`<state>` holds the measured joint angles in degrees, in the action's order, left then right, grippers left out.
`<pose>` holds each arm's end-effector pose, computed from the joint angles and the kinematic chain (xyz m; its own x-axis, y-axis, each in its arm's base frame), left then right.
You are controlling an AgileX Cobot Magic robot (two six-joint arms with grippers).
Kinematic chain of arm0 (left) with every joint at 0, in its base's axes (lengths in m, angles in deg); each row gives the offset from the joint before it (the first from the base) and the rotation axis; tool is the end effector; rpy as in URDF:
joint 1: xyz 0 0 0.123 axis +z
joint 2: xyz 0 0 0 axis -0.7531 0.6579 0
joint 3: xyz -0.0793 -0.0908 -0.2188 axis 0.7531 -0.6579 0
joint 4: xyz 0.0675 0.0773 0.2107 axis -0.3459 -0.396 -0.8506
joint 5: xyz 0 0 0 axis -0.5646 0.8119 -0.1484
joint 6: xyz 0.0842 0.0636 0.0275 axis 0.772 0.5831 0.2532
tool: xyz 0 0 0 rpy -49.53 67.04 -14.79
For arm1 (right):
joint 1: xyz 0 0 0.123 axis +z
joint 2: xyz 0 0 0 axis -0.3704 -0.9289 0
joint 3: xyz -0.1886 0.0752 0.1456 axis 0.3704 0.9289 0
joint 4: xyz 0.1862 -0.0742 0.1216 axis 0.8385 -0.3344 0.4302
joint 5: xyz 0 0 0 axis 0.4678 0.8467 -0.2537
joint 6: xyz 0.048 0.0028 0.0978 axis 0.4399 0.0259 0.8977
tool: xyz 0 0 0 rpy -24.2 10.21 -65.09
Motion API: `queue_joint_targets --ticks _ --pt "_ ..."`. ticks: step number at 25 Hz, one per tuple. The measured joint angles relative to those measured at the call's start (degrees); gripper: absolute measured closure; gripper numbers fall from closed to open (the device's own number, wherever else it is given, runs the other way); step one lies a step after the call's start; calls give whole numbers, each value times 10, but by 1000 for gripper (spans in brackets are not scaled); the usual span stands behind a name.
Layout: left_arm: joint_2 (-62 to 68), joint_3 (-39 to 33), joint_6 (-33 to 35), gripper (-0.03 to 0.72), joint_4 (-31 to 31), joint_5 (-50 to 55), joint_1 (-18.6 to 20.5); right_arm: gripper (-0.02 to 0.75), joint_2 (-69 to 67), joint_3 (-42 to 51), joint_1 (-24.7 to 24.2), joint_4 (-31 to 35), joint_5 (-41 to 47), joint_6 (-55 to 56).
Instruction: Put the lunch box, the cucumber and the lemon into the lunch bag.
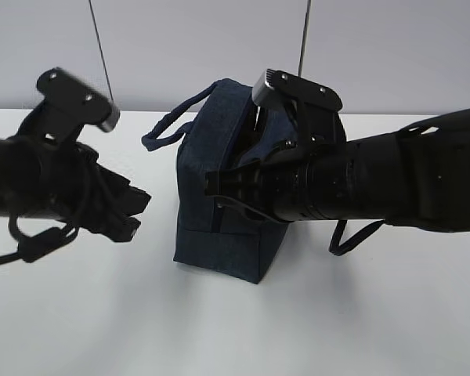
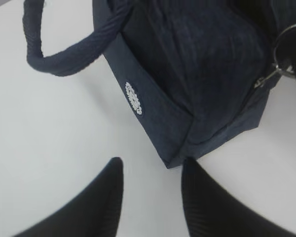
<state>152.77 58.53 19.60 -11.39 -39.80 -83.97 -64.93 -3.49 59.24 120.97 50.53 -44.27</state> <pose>0.2387 -0.1687 0.1837 -0.4740 0.4520 -0.7556 0.6286 0.7746 0.0690 0.2584 0.2187 0.1909 -0.7273 0.0543 -0.6842 -0.3932 0.7840 0.4803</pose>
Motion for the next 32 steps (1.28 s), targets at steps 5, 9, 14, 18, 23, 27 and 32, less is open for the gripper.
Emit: queue_joint_targets --ticks 5,9,14,18,23,27,32 --pt "7 90 -1 298 -8 131 1 738 0 0 0 0 0 -1" --pt "12 113 -1 286 -5 150 4 738 0 0 0 0 0 -1" --pt "37 114 -1 286 14 153 25 738 0 0 0 0 0 -1" --pt "68 117 -1 286 14 144 29 738 0 0 0 0 0 -1" --pt "74 121 -1 319 -7 135 29 738 0 0 0 0 0 -1" --pt "74 121 -1 385 -21 132 29 738 0 0 0 0 0 -1" --pt "74 121 -1 415 15 130 30 738 0 0 0 0 0 -2"
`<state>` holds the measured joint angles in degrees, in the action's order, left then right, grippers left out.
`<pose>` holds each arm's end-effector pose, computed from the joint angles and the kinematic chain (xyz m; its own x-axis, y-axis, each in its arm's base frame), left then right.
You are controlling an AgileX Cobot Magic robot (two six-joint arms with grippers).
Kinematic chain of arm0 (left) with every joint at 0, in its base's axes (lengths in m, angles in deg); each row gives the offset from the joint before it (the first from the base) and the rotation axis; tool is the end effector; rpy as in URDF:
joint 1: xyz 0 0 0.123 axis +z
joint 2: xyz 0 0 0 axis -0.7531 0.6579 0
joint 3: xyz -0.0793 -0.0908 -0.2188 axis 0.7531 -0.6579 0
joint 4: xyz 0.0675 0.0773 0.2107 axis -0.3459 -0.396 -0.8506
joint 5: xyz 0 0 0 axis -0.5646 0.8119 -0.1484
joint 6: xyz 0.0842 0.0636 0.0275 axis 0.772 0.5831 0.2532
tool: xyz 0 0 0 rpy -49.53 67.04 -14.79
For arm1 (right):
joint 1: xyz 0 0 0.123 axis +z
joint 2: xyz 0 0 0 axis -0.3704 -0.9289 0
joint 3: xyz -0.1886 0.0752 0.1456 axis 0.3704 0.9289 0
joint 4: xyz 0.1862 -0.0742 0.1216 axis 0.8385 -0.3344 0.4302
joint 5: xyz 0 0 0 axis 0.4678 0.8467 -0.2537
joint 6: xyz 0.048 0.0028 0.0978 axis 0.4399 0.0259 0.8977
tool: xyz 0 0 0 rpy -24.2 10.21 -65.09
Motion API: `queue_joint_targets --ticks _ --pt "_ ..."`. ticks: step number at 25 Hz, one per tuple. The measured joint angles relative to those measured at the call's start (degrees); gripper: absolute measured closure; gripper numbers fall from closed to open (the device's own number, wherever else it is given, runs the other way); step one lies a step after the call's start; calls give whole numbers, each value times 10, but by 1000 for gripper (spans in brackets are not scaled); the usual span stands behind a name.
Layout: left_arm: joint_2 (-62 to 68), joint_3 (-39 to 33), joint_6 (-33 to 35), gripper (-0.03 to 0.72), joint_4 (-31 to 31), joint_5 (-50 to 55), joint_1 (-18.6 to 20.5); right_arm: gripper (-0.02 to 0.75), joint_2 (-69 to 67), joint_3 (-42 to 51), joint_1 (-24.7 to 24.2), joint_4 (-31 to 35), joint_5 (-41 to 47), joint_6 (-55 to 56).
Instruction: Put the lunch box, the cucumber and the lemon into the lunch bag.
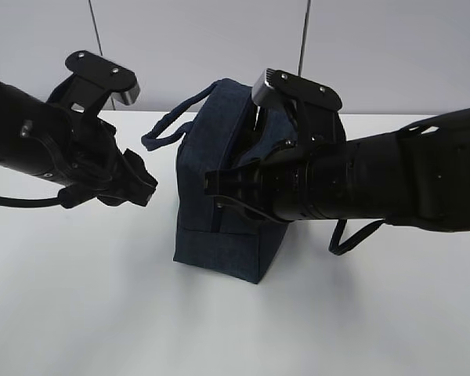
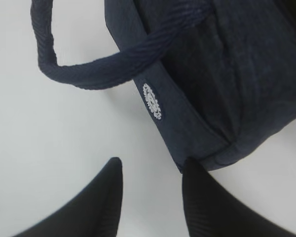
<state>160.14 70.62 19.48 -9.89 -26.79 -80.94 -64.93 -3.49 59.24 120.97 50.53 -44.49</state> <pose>0.2711 -0.1743 0.1868 -0.5955 0.4606 -0.6582 0.5957 0.8029 0.0228 0.2584 0.2187 0.1909 -0.7258 0.0513 -0.6860 -0.3960 0.7843 0.4776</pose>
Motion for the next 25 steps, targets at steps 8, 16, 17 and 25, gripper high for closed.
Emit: queue_joint_targets --ticks 8,16,17,25 --pt "0 19 22 417 30 8 3 738 0 0 0 0 0 0" --pt "0 22 156 417 32 6 3 738 0 0 0 0 0 -1" --pt "0 22 162 417 36 3 2 738 0 0 0 0 0 -1" --pt "0 22 168 417 64 -11 -41 738 0 0 0 0 0 -1"
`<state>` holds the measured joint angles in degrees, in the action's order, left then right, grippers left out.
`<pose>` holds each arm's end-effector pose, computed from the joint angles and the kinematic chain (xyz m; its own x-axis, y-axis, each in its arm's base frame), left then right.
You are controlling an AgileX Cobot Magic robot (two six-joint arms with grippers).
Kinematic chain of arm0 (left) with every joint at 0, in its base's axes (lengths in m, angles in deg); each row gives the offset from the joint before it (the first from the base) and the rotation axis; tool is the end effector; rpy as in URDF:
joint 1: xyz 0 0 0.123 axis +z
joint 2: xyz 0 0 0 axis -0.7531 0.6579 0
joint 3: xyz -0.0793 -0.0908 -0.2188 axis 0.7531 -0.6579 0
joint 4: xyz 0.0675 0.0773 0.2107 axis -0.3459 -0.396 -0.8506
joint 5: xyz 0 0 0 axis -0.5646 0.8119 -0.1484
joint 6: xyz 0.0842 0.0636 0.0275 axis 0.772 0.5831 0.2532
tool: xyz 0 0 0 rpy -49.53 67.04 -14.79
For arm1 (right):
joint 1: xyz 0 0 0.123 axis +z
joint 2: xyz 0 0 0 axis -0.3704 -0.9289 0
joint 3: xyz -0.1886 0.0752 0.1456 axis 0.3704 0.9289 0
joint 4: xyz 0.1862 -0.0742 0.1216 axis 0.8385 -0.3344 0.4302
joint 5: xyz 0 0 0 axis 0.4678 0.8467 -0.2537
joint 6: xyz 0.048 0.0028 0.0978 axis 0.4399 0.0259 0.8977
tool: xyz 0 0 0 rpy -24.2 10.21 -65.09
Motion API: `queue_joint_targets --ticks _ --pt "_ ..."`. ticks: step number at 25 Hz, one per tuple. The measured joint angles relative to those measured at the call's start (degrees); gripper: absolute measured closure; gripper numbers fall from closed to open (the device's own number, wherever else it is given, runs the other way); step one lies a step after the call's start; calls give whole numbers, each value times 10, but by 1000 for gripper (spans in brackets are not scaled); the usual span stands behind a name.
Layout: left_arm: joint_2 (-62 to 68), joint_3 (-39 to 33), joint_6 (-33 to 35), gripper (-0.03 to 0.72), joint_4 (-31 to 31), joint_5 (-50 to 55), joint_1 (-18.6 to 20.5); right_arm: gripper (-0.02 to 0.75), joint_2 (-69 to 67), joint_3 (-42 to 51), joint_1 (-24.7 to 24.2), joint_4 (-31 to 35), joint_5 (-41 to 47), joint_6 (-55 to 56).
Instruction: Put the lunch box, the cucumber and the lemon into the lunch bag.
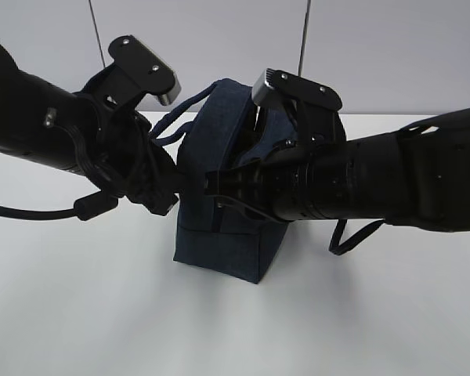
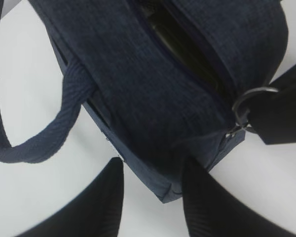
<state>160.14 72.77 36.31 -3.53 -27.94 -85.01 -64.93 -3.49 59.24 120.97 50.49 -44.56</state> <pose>0.2630 -0.2007 0.1995 -0.3933 0.6056 -0.6918 0.7514 0.6453 0.1377 0.2584 0.2187 0.1909 -0.7252 0.0505 -0.6867 -0.3965 0.7847 0.4764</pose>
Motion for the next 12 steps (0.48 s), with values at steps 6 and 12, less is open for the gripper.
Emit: queue_joint_targets --ticks 6,12 --pt "0 0 1 417 21 -12 -3 738 0 0 0 0 -1 0" --pt "5 0 1 419 37 -40 -3 738 0 0 0 0 -1 0"
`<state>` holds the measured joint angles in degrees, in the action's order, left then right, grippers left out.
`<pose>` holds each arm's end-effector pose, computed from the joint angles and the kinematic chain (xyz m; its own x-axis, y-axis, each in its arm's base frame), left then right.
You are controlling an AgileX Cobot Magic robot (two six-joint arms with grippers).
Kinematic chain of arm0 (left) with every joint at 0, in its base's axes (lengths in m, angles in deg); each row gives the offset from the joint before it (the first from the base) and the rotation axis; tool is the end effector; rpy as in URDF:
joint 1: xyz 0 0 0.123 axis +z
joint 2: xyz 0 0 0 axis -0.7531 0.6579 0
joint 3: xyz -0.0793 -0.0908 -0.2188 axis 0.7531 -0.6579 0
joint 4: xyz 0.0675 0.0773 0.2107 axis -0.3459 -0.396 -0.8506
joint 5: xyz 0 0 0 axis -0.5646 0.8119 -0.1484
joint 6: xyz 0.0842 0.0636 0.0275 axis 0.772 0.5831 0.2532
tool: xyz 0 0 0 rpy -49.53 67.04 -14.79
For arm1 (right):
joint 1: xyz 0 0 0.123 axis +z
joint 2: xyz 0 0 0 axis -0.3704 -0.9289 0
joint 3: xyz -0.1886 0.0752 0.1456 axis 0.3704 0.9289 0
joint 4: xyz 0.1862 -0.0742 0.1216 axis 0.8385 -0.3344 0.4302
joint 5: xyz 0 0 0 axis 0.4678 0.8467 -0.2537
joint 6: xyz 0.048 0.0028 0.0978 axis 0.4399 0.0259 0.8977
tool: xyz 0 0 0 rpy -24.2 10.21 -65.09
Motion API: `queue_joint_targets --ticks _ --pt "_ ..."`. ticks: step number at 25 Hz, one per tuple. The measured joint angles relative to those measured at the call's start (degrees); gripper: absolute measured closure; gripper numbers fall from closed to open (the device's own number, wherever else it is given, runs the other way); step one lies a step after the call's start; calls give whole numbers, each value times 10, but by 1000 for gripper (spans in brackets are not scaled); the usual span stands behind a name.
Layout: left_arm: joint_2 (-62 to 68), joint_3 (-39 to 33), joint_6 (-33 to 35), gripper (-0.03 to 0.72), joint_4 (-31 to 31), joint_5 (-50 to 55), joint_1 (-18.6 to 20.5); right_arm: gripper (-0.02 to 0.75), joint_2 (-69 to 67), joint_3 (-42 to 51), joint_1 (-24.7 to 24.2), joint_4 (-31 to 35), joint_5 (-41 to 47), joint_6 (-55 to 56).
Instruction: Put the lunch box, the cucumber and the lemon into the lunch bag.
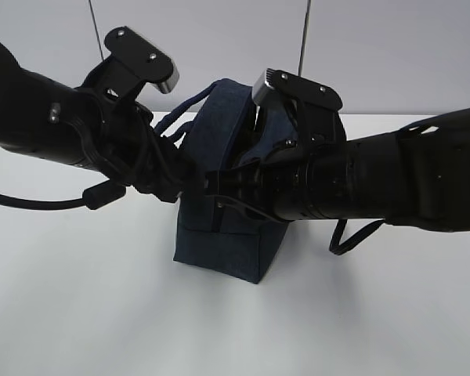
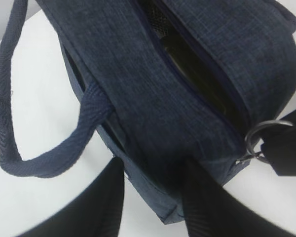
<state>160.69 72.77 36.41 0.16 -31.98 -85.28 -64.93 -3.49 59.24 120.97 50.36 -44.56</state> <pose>0.2671 -0.2055 0.2020 -0.4025 0.5377 -0.7409 0.7216 0.6844 0.1047 0.2586 0.2185 0.1908 -0.7249 0.0508 -0.6870 -0.3953 0.7861 0.4752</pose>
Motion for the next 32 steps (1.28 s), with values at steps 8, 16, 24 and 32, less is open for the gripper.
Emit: queue_joint_targets --ticks 8,16,24,32 --pt "24 0 0 447 7 -15 0 738 0 0 0 0 0 0" --pt "34 0 0 449 35 -16 0 738 0 0 0 0 0 0" --pt "39 0 0 623 47 -16 0 738 0 0 0 0 -1 0" --pt "40 0 0 691 48 -10 0 738 0 0 0 0 -1 0"
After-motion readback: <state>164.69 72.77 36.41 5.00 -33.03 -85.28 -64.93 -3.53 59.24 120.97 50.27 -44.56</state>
